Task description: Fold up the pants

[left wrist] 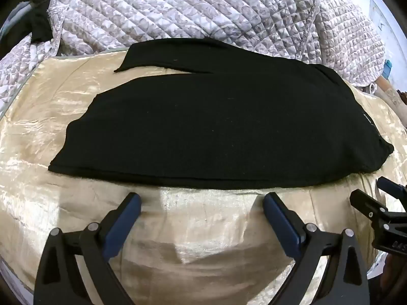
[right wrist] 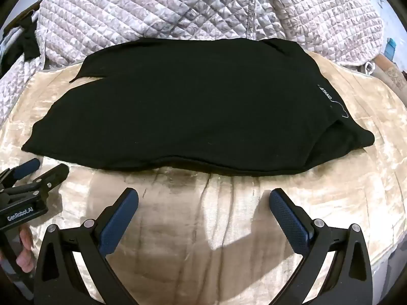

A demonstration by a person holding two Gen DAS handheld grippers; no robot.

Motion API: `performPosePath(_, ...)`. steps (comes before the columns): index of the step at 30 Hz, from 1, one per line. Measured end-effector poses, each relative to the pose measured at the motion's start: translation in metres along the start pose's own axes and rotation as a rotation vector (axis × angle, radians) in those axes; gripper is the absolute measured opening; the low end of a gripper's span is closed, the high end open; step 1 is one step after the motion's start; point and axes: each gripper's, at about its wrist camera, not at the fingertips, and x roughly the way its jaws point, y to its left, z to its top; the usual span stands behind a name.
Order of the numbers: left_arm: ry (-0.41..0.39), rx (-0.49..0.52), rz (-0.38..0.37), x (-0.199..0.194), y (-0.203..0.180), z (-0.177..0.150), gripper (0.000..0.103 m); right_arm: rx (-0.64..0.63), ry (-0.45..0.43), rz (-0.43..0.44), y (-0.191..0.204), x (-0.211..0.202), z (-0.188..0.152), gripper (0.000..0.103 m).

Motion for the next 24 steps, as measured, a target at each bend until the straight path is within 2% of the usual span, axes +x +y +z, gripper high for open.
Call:
performPosePath(10, 0.002, -0.013, 0.014, -0.004, -0.013, -0.002, 0.1, -0.008, 0.009, -0.019, 0.0, 0.004, -0.001, 0.103)
performPosePath(24, 0.01, 0.009, 0.014, 0.003, -0.003, -0.004, 0.1, -0.011, 0.016, -0.02, -0.001, 0.01, -0.003, 0.103)
